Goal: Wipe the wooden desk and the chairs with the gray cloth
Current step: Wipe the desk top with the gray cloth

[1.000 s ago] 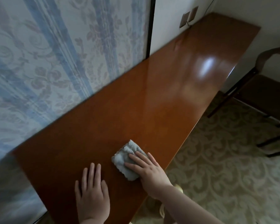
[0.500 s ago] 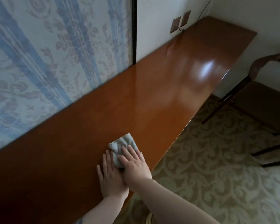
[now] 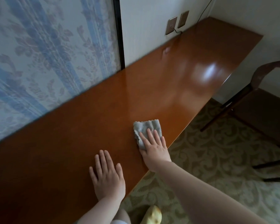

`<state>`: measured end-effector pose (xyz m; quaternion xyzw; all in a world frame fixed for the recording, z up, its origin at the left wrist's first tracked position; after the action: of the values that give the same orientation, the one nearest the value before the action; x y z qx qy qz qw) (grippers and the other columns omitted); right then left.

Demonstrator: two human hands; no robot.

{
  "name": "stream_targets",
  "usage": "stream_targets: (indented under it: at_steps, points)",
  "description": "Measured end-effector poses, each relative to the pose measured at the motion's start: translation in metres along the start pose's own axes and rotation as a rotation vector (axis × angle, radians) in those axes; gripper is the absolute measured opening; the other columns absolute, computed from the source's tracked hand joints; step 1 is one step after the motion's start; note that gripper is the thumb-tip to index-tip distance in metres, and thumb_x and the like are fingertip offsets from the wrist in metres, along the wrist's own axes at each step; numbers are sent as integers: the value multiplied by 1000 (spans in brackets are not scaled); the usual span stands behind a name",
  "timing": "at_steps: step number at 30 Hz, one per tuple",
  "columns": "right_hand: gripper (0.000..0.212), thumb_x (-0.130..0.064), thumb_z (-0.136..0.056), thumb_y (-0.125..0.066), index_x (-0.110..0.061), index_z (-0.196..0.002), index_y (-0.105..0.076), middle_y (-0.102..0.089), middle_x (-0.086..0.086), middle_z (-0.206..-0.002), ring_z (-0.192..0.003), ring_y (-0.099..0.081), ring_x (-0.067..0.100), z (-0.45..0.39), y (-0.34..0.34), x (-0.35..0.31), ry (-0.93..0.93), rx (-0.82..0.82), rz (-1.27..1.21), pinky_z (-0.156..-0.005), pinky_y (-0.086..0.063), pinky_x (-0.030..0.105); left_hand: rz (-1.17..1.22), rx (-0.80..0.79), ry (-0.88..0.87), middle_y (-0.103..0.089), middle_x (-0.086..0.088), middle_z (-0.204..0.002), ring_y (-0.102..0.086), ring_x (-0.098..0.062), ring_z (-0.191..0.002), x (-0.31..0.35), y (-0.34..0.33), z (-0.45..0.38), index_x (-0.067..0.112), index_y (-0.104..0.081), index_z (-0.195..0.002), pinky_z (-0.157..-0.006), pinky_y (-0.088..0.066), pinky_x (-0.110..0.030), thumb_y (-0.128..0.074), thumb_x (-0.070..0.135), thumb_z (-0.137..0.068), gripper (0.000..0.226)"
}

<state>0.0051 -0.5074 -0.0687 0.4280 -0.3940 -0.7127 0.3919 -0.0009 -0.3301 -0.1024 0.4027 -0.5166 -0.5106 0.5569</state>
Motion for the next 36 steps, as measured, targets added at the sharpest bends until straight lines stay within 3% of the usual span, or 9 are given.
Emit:
stream_targets:
  at_steps: [3,6,11,15,21,25,29,33,36]
  points:
    - [58,-46,-102,-28,-42,-152,1,15,-7,-160,-145,22,16,9,-6,-26,278,-128,68,-116,16,41,-16,-30,9,-26,-7,-156,-22,-24,-144,-2,-4,-2,9,-25,-149,-112,-18,-51,-15,46,-95,67]
    - [56,-44,-102,-31,-44,-151,-4,8,-12,-161,-145,20,12,8,-10,-22,459,-166,86,-116,17,40,-29,9,26,-23,-4,-157,-19,-21,-145,-4,-7,0,11,-22,-150,-113,-16,-51,-14,48,-96,66]
    - [57,-47,-102,-30,-44,-151,-1,11,-15,-159,-146,18,11,-23,16,50,167,30,79,-116,16,37,-5,2,36,-7,5,-158,-12,-17,-147,5,-2,0,20,-8,-151,-116,-13,-50,-3,49,-95,63]
    - [61,-45,-103,-31,-42,-151,7,15,-9,-160,-142,25,15,-23,17,41,102,-7,102,-118,12,42,-26,20,50,6,9,-157,-4,-13,-147,4,-4,0,25,-4,-152,-118,-7,-48,3,45,-95,61]
    - [63,-39,-101,-40,-45,-151,-2,10,-13,-160,-145,21,12,-11,10,25,577,-225,170,-114,18,38,-16,116,-16,-44,-4,-147,-34,-21,-134,1,-11,-3,15,-46,-139,-105,-24,-54,-28,40,-88,60]
    - [62,-39,-103,-35,-46,-151,3,15,-16,-158,-143,24,10,-43,37,78,289,-82,131,-119,10,43,-45,147,-234,-47,-4,-145,-36,-21,-133,21,-4,-12,14,-51,-137,-102,-27,-48,-20,38,-95,57]
    - [56,-47,-103,-21,-43,-150,9,16,-12,-158,-143,24,14,-56,44,84,68,1,107,-116,16,39,7,17,-213,-36,-2,-152,-31,-19,-140,96,-10,-58,14,-40,-145,-111,-17,-43,-27,38,-92,59]
    - [60,-48,-92,-6,-41,-150,7,14,-12,-158,-142,25,14,-55,41,75,234,-69,105,-118,12,42,-33,-12,-323,-34,-7,-153,-26,-21,-143,143,-19,-95,10,-43,-143,-115,-9,-42,-27,38,-92,60]
    - [59,-45,-102,-26,-44,-150,8,15,-15,-156,-142,24,11,-82,61,115,216,-46,132,-118,13,39,-63,9,-331,-32,-4,-153,-22,-19,-144,143,-18,-111,13,-40,-145,-115,-12,-42,-24,38,-94,59]
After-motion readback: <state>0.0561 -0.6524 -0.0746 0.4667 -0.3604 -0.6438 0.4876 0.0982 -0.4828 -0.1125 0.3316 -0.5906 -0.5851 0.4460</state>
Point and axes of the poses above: each hand's wrist, its own z-axis away from the middle knuckle, its own y-axis out of the back of the hand, x = y × z, the point moved 1 cm from there along -z, towards the middle knuckle
